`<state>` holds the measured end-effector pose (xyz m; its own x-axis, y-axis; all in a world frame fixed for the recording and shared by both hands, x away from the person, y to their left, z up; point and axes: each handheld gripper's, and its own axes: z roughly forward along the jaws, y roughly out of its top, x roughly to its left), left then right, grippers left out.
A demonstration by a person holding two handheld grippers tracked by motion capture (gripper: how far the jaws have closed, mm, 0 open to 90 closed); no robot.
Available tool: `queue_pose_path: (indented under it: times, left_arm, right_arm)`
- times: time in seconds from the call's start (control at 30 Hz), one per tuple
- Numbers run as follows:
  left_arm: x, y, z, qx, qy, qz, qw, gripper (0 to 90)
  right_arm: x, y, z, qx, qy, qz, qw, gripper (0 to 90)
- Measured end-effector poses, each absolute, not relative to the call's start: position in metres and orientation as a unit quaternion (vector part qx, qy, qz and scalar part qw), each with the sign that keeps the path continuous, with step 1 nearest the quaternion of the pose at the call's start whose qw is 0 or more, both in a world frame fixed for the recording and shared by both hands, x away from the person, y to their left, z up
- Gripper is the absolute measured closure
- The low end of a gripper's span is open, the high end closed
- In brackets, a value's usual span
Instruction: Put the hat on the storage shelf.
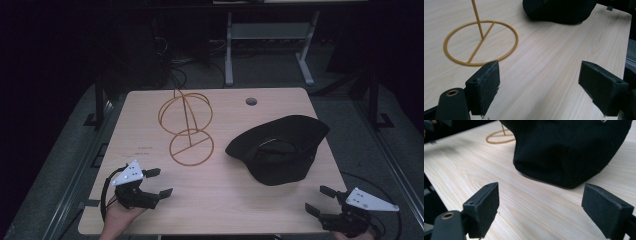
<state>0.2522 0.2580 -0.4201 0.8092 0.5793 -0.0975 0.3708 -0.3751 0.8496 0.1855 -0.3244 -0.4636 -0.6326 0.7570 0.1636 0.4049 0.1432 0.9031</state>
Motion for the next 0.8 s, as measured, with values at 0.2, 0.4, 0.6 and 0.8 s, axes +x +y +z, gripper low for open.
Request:
queue_pose_path:
  times: [0.2, 0.4, 0.6, 0.8]
  left_arm:
    - [0.253, 0.254, -0.421, 0.826, 0.288, 0.103, 0.474, 15.9]
    - [0.252, 0.242, -0.418, 0.831, 0.270, 0.098, 0.476, 16.4]
    - [0.246, 0.226, -0.415, 0.835, 0.249, 0.079, 0.483, 17.0]
    - [0.248, 0.206, -0.412, 0.840, 0.234, 0.063, 0.485, 16.9]
  right_arm:
    - [0.186, -0.324, -0.463, 0.394, 0.732, 0.532, 0.161, 14.2]
    - [0.185, -0.328, -0.465, 0.401, 0.727, 0.534, 0.157, 14.2]
    - [0.185, -0.327, -0.465, 0.399, 0.729, 0.533, 0.157, 14.2]
    - [0.187, -0.324, -0.465, 0.398, 0.730, 0.534, 0.153, 14.2]
